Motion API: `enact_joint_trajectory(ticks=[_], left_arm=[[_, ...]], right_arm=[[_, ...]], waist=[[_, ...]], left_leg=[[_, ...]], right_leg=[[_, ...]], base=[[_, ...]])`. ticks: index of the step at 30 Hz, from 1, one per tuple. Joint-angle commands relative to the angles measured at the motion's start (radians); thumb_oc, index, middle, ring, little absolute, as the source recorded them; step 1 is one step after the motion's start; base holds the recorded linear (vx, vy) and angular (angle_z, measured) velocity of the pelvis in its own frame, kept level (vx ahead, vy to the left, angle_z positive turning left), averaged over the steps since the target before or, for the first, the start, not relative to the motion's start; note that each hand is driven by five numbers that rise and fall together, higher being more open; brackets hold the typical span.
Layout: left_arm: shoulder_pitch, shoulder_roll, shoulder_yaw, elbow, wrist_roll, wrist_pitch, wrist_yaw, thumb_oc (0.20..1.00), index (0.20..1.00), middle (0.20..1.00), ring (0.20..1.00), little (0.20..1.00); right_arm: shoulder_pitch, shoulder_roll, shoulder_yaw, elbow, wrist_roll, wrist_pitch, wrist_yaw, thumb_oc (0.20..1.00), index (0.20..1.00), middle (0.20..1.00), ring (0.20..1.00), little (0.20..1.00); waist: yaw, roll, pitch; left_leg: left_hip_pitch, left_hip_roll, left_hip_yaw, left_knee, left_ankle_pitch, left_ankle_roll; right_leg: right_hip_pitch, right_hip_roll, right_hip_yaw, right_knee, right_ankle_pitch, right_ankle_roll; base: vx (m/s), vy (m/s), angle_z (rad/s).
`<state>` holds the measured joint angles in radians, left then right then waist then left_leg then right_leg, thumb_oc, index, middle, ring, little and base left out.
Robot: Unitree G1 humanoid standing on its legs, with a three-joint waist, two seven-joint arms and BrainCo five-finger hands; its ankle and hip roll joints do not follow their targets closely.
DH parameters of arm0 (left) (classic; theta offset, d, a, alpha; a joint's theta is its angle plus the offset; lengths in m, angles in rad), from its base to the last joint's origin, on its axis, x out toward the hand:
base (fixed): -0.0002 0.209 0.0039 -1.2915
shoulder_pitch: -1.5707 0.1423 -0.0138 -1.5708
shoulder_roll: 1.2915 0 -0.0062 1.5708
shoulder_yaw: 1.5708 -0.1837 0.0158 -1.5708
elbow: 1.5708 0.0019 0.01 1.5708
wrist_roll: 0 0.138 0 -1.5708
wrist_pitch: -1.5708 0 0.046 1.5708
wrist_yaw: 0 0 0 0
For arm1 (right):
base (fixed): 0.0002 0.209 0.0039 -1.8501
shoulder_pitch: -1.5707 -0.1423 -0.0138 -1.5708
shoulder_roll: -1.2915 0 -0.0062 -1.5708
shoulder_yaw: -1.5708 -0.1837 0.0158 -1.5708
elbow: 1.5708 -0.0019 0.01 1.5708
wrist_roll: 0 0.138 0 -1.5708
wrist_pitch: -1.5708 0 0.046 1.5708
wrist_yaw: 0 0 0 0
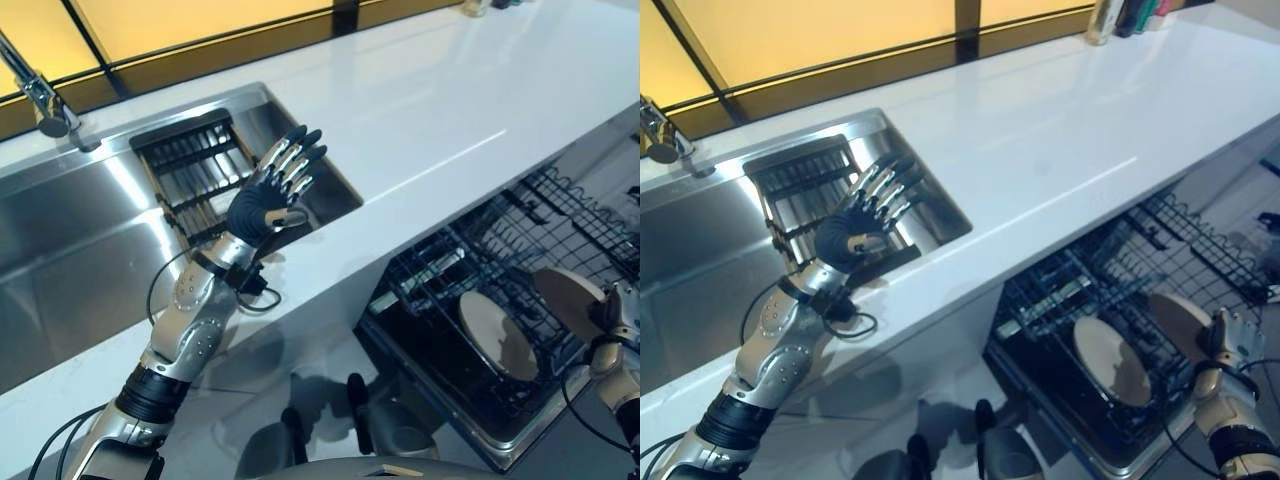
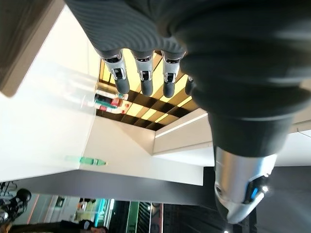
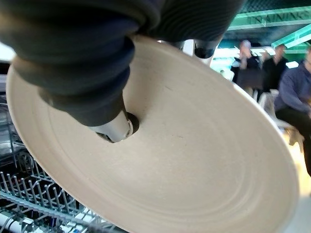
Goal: Pick up plates and place into dishwasher.
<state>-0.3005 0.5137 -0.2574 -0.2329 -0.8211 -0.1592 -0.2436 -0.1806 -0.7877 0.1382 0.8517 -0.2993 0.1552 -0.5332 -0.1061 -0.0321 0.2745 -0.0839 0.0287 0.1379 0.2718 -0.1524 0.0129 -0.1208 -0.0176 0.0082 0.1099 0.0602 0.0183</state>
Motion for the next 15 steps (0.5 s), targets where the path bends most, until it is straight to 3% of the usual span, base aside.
enact_joint_trajectory(ticks=[1,15], left_arm=[[-0.071,0.036,-0.046,-0.086,-0.051,-0.058,-0.014,1.000,1.000,1.000,1.000,1.000],[-0.152,0.074,-0.074,-0.087,-0.044,-0.080,-0.016,1.000,1.000,1.000,1.000,1.000]], right_arm=[[-0.137,-0.016,0.060,0.032,0.070,-0.031,-0.052,0.200,0.200,0.200,0.200,0.200],[-0.208,0.015,0.174,0.067,-0.019,0.042,-0.167,0.200,0.200,0.200,0.200,0.200]], waist=[[0.039,0.004,-0.014],[0.054,-0.005,0.023]], left_leg=[[-0.101,0.022,-0.042,0.002,0.087,0.019],[-0.159,0.031,-0.059,0.004,0.111,0.011]], right_leg=[[-0.038,-0.035,0.040,0.109,-0.031,0.064],[-0.080,-0.011,0.027,0.118,-0.030,0.043]], base=[[-0.13,-0.057,0.08],[-0.06,-0.053,0.06]])
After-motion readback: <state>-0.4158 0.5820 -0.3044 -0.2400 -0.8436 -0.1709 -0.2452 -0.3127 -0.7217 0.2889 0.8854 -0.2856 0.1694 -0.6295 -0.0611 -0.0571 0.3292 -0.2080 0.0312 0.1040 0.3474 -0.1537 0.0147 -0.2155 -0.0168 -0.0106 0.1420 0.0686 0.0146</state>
